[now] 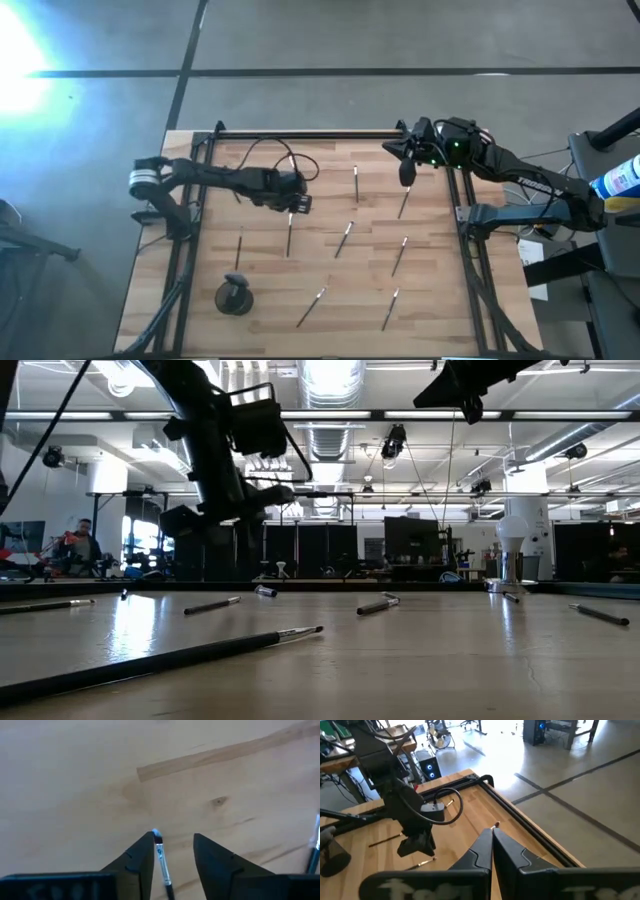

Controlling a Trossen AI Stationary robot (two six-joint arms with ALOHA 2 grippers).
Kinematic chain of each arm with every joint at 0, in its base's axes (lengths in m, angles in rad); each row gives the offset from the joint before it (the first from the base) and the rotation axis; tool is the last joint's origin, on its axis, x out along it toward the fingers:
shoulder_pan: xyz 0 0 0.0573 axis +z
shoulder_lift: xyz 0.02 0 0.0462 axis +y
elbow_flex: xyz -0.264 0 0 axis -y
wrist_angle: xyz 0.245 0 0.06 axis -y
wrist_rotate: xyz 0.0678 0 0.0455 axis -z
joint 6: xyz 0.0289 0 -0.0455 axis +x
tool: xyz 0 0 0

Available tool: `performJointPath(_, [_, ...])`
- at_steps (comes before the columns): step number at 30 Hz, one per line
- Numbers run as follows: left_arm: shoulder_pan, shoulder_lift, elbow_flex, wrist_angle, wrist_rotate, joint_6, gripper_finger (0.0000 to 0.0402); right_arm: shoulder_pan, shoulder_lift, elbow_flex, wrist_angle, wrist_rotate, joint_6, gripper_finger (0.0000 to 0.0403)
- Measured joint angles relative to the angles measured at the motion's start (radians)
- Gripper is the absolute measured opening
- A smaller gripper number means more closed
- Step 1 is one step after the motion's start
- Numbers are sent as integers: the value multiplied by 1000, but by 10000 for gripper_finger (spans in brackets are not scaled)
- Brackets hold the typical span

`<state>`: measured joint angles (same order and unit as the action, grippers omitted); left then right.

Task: Pick & Place Makeup Brushes
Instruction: Put the eyeshadow brush into the makeup holder

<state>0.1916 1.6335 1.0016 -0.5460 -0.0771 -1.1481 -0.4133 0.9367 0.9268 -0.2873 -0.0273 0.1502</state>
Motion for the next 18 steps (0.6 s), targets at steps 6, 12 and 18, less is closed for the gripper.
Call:
performJointPath(6, [-13,32,-5,-3,-35,-99,133,0,-32,0,-27,-2,-40,8])
performJointPath(12, [-13,66,-7,40,-36,-111,125,1,-58,0,-32,-2,-81,8])
performJointPath(18, [-17,108,-5,26,-39,-135,101,1,-80,0,-38,-2,-106,8])
